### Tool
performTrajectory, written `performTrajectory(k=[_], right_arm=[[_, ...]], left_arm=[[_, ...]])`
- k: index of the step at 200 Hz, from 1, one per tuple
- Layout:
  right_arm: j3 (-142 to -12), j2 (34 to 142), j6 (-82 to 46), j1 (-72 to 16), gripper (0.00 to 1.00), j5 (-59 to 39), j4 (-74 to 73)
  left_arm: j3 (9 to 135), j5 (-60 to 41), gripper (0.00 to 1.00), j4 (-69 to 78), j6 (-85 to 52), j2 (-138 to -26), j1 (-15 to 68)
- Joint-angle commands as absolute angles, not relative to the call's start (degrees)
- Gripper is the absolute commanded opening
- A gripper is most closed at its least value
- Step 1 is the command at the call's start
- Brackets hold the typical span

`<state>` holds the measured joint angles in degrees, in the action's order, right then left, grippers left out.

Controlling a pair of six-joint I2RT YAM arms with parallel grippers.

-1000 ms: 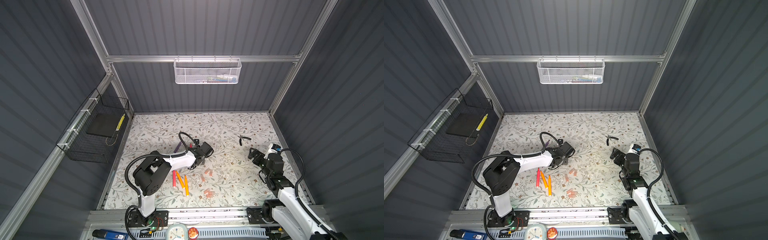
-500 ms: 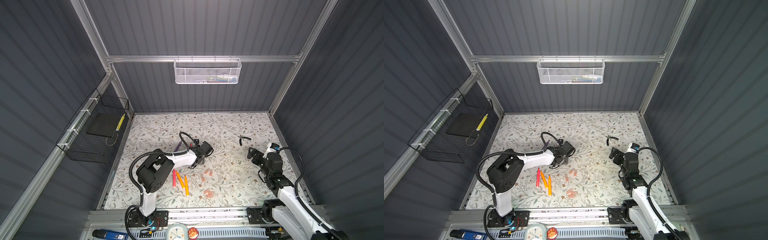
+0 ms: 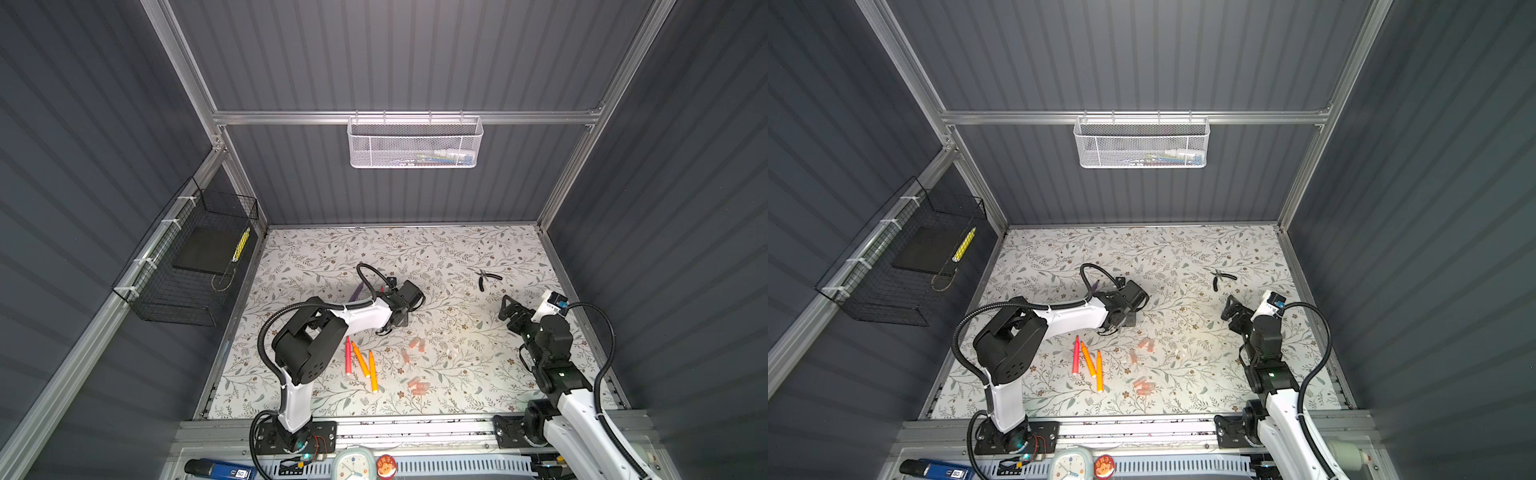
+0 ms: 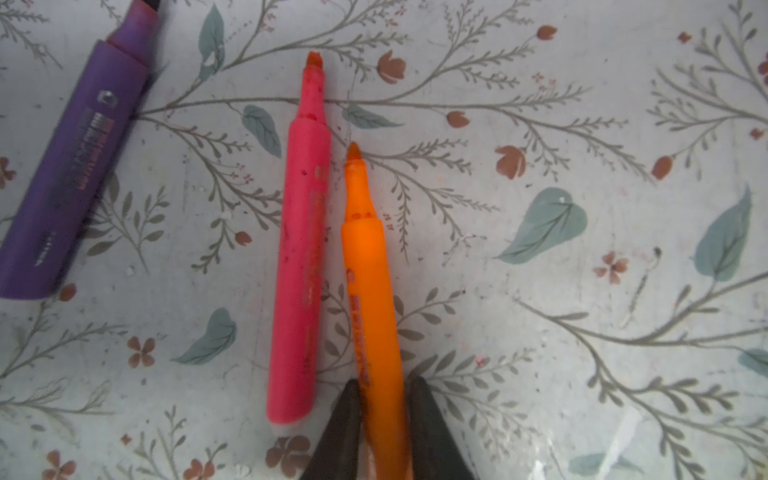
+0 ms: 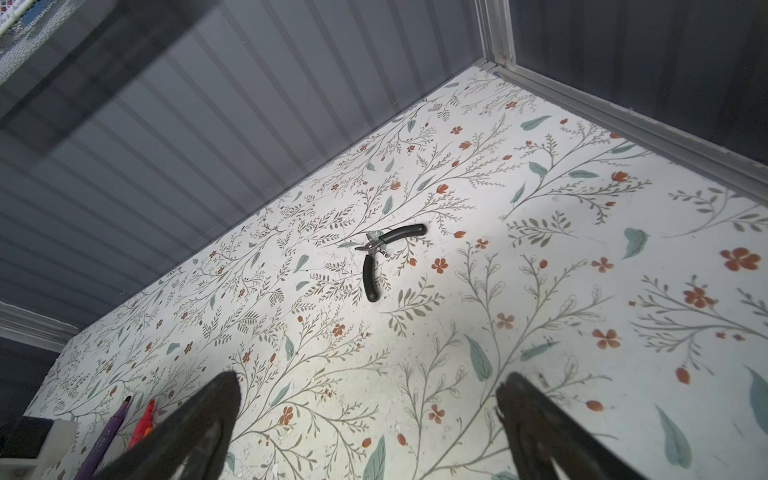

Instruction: Insert the pens into the pen caps

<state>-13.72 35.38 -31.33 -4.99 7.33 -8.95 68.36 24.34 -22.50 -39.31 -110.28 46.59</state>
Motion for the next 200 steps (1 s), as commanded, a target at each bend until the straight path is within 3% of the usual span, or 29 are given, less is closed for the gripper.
performTrajectory(k=[1,64,88,164,200], right_arm=[[-13.81,36.27,-31.5,-5.19,0.99,8.7,-8.7],[-15.79,36.95,-32.27,-5.3,0.99,8.13,-5.25],[-17.94,38.6,-37.54,-6.32,0.99,1.49,-2.71],[-23.99,53.17,-50.46,-32.11,0.96,0.29,-18.96],[-30.31,61.72,-50.56,-38.43,0.85,1.64,-22.78]], left_arm=[[67.51,23.21,0.15,-24.17,-38.52,-111.42,45.78],[66.6,20.53,0.04,-21.27,-35.07,-108.58,45.77],[65.58,17.5,0.0,-18.21,-31.87,-105.38,45.79],[54.14,3.47,0.0,0.09,-23.35,-90.89,46.87],[48.99,-1.4,0.0,6.12,-22.2,-85.47,47.71]])
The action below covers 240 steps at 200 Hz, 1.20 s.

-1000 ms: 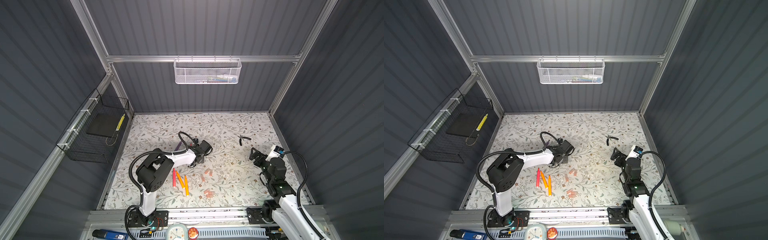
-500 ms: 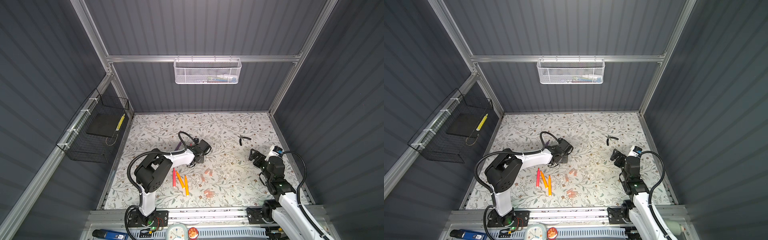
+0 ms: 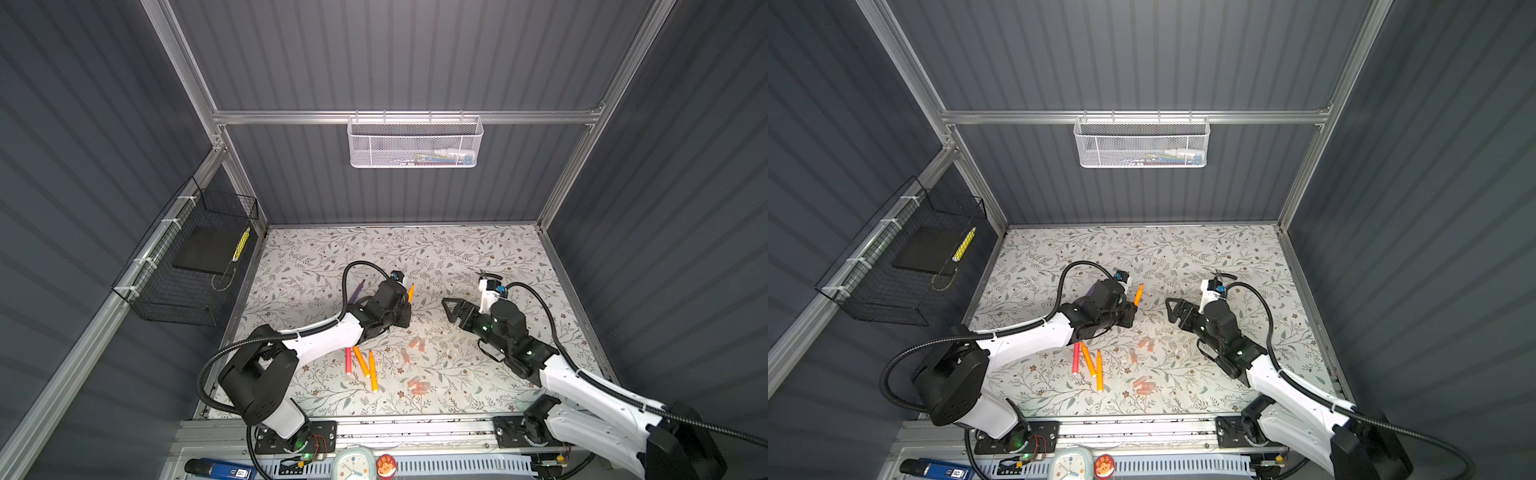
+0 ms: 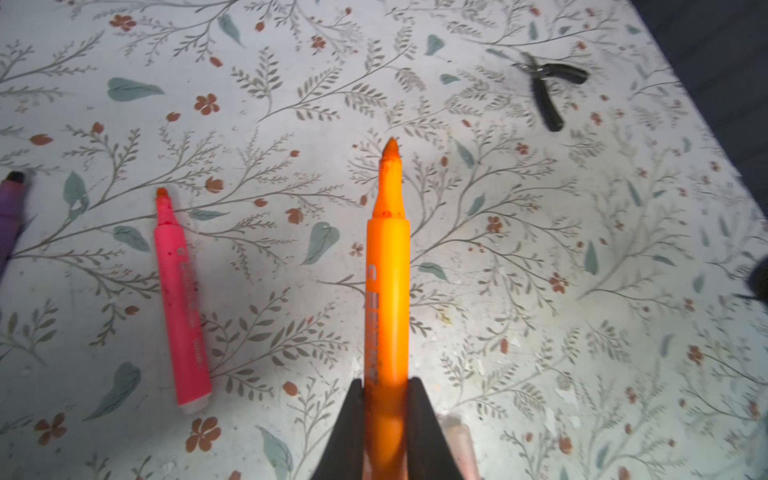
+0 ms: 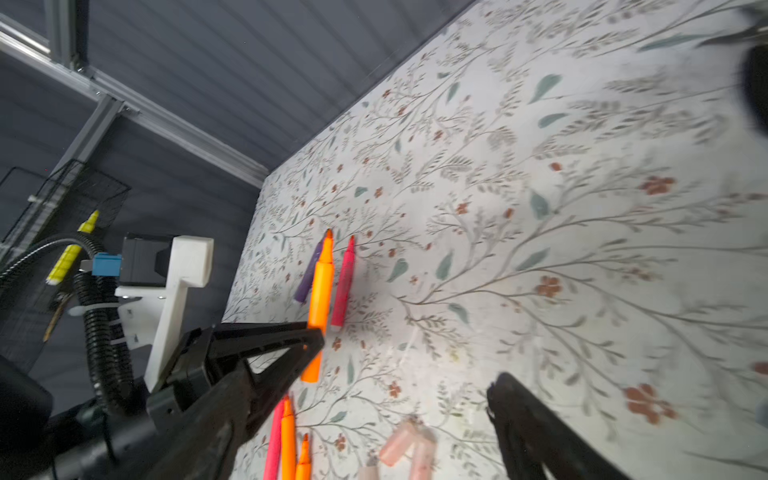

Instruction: Insert the pens into the pen caps

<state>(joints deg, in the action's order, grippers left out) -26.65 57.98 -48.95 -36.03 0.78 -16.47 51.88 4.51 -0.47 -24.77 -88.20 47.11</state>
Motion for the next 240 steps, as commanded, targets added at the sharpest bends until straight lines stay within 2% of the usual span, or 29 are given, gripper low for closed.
performTrajectory(k=[1,47,94,137,191,240], right_arm=[[-30.41,61.93,-50.64,-38.51,0.84,1.61,-22.95],[-32.66,70.19,-53.7,-39.73,0.67,0.36,-27.29],[-34.03,73.04,-53.19,-41.54,0.64,2.28,-27.54],[-35.46,76.57,-53.98,-41.6,0.54,1.03,-28.8],[-36.99,76.69,-53.44,-41.96,0.23,0.7,-27.66],[-37.35,76.81,-53.64,-42.76,0.14,1.32,-26.61]], left_arm=[[48.89,-1.54,0.0,6.35,-22.17,-85.32,47.71],[45.1,-5.88,0.0,10.82,-22.77,-81.45,48.39],[44.67,-7.24,0.0,11.11,-22.59,-79.57,48.65],[44.3,-8.95,0.0,11.47,-23.03,-78.86,48.85],[42.81,-9.21,0.0,12.46,-23.04,-78.22,48.99],[43.0,-9.15,0.0,12.03,-23.03,-78.23,48.96]])
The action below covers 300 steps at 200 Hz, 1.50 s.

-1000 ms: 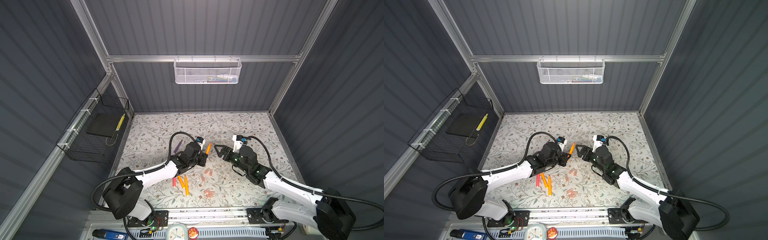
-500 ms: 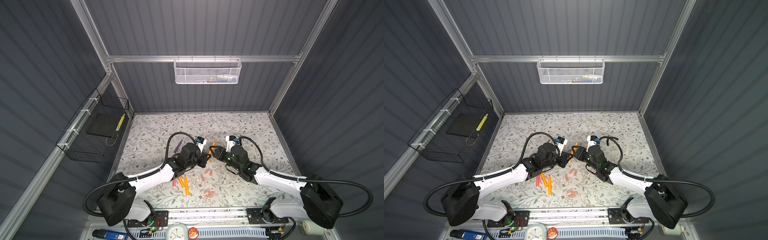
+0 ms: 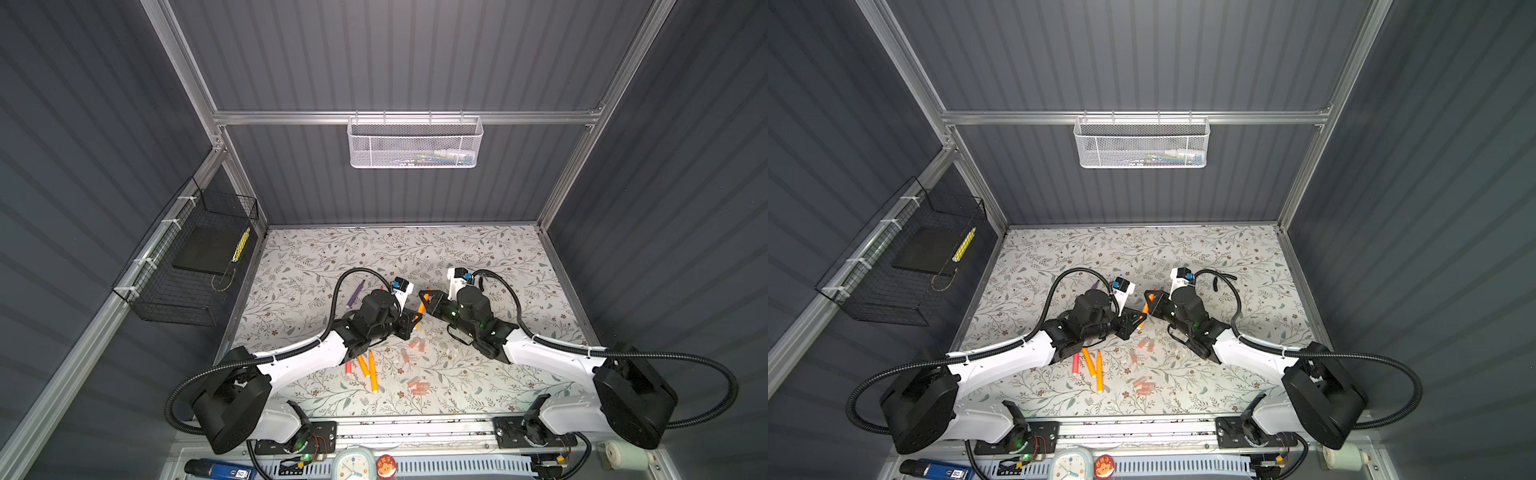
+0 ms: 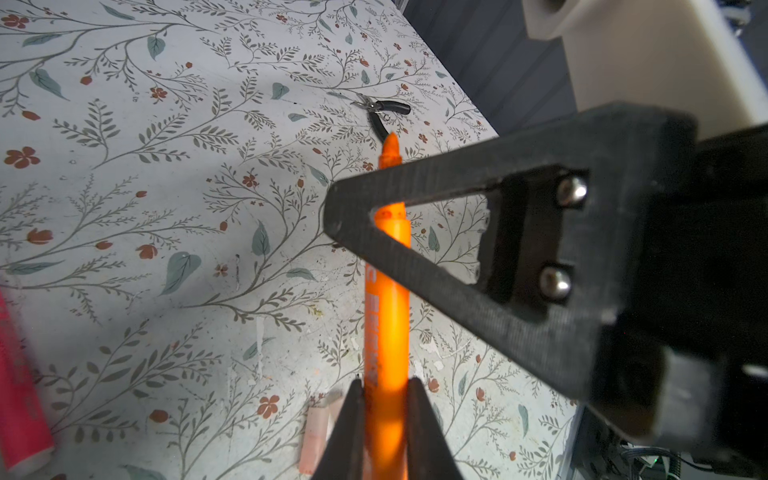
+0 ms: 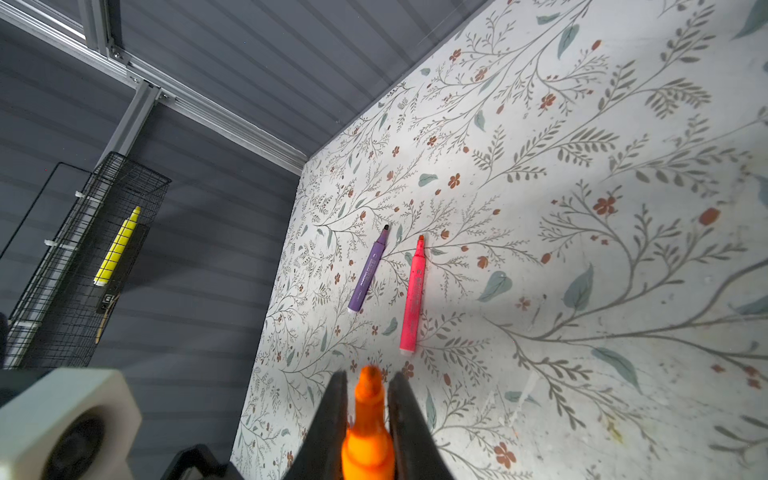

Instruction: Insert the pens into the pen caps

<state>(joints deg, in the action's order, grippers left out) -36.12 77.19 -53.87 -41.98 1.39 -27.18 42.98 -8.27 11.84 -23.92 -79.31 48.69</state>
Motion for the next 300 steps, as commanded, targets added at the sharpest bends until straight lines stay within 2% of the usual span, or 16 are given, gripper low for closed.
performTrajectory(k=[1,15,47,85,100,128,151,164,171,175,181,193,204,212,268,300], right_arm=[[-37.48,76.81,-53.62,-42.81,0.14,1.32,-26.54],[-37.58,77.16,-53.53,-43.04,0.11,1.33,-26.58],[-36.55,77.0,-54.63,-43.06,0.08,1.63,-28.25],[-36.6,76.37,-55.46,-43.72,0.06,1.5,-29.18],[-36.9,76.34,-55.12,-44.2,0.05,1.59,-29.23],[-36.33,76.12,-55.29,-44.58,0.05,2.46,-29.67],[-35.62,75.75,-55.72,-44.6,0.05,2.74,-30.24],[-35.88,75.5,-55.72,-44.67,0.05,2.69,-29.78],[-36.11,75.31,-55.57,-44.69,0.08,2.62,-29.28],[-36.16,75.03,-55.47,-44.8,0.14,2.63,-28.97],[-36.16,74.76,-55.32,-44.84,0.23,2.82,-28.65],[-36.2,73.39,-55.31,-45.12,0.51,3.78,-26.66],[-36.27,71.64,-55.11,-45.31,0.67,3.87,-24.82],[-36.66,69.89,-55.17,-45.68,0.73,4.19,-22.44],[-41.63,54.1,-54.54,-51.06,0.87,7.97,-3.91],[-41.22,46.37,-53.3,-51.94,0.89,10.66,0.41]], left_arm=[[42.99,-9.15,0.0,12.04,-23.07,-78.18,48.96],[42.95,-8.93,0.0,12.19,-22.82,-77.83,49.0],[41.88,-8.25,0.23,13.4,-22.59,-77.68,49.04],[42.61,-8.14,0.36,14.15,-22.62,-79.22,49.03],[43.28,-7.98,0.35,14.24,-22.33,-79.94,49.04],[43.69,-7.82,0.25,14.66,-22.24,-81.35,48.96],[43.71,-7.78,0.23,15.09,-22.57,-82.21,49.03],[43.91,-7.48,0.13,14.97,-22.51,-82.34,49.04],[44.08,-7.21,0.04,14.61,-22.58,-82.15,49.0],[44.19,-7.09,0.0,14.44,-22.56,-82.05,49.02],[44.07,-6.61,0.0,14.29,-22.46,-81.76,49.02],[43.34,-3.56,0.0,14.07,-22.6,-80.64,49.02],[42.58,2.89,0.0,12.35,-23.87,-78.97,48.94],[41.93,7.66,0.0,10.69,-24.92,-77.47,48.92],[40.06,28.26,0.0,-1.88,-29.76,-65.65,48.86],[42.18,26.05,0.0,-5.56,-26.24,-64.38,48.12]])
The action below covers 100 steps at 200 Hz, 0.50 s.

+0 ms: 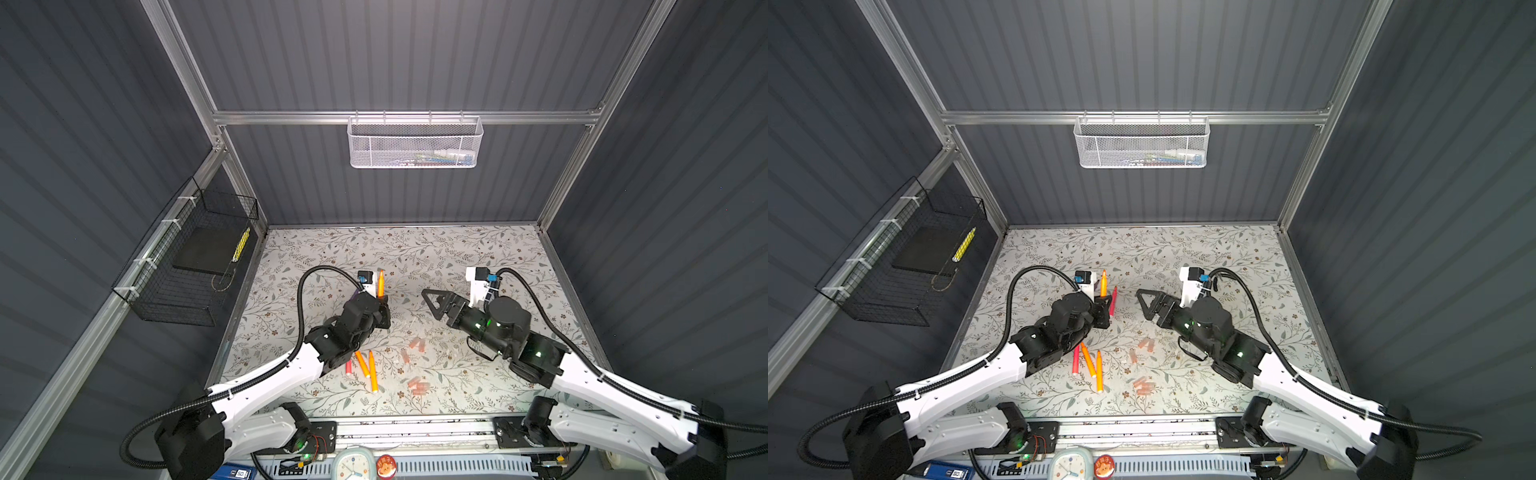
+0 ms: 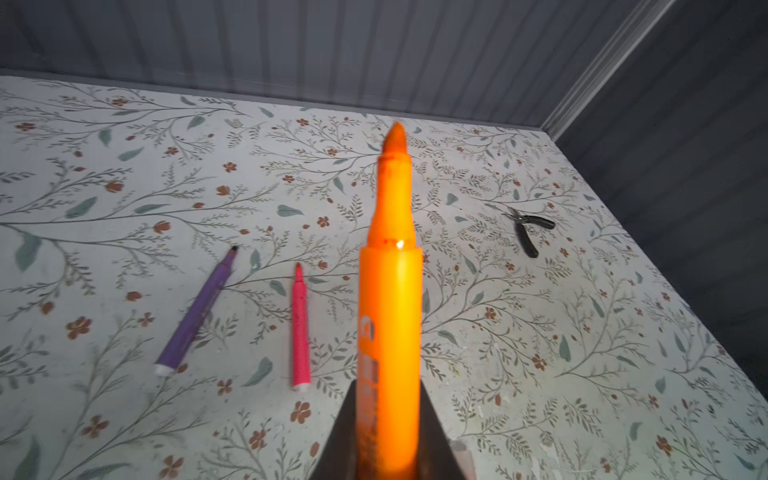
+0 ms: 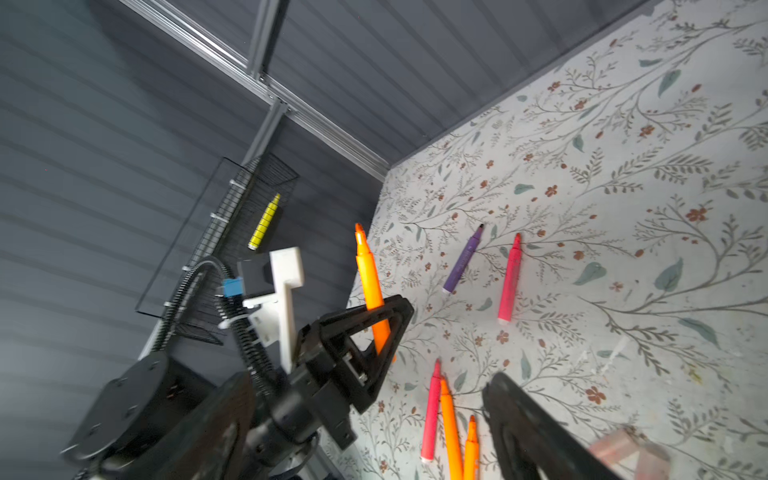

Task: Insert the pens into the pen caps
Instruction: 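Hold the orange marker upright while the right gripper moves to the caps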

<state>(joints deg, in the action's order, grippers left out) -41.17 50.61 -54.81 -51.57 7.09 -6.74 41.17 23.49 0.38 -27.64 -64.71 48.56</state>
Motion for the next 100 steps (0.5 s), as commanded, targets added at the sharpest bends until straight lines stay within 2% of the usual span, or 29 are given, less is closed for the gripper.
performTrajectory(k=[1,33,52,69,91,100], right_arm=[[-41.22,46.37,-53.3,-51.94,0.89,10.66,0.41],[-38.88,42.56,-53.72,-53.82,0.89,14.15,1.34],[-42.02,46.74,-49.3,-56.83,0.91,15.78,3.3],[-45.25,52.51,-45.49,-57.39,0.86,16.52,7.61],[-45.53,57.68,-43.31,-57.34,0.6,20.19,11.05],[-45.79,59.18,-43.51,-57.37,0.5,20.74,12.91]], left_arm=[[42.23,25.86,0.0,-5.59,-26.17,-64.4,48.14],[43.59,22.65,0.0,-5.6,-23.33,-62.31,48.09],[44.6,23.77,0.0,-3.83,-19.9,-60.88,48.15],[46.27,24.15,0.0,-1.86,-14.76,-61.29,48.16],[46.69,27.04,0.0,1.59,-11.7,-62.33,48.08],[44.82,25.05,0.0,5.01,-12.98,-61.75,48.08]])
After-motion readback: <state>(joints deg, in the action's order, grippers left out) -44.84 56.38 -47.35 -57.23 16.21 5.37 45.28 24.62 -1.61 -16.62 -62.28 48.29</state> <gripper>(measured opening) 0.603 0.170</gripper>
